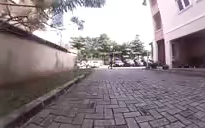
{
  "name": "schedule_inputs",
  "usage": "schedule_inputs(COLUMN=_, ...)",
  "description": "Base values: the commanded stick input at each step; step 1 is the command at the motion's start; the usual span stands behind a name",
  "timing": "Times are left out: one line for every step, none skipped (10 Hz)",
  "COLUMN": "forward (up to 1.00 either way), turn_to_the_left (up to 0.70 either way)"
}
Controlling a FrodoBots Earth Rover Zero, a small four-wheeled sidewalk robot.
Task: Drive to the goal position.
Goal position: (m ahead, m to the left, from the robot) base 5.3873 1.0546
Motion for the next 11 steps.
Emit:
schedule_inputs(forward=0.69, turn_to_the_left=0.03)
schedule_inputs(forward=0.69, turn_to_the_left=0.03)
schedule_inputs(forward=0.69, turn_to_the_left=0.03)
schedule_inputs(forward=0.69, turn_to_the_left=0.03)
schedule_inputs(forward=0.69, turn_to_the_left=0.03)
schedule_inputs(forward=0.69, turn_to_the_left=0.03)
schedule_inputs(forward=0.69, turn_to_the_left=0.03)
schedule_inputs(forward=0.69, turn_to_the_left=0.03)
schedule_inputs(forward=0.69, turn_to_the_left=0.03)
schedule_inputs(forward=0.69, turn_to_the_left=0.03)
schedule_inputs(forward=0.69, turn_to_the_left=0.03)
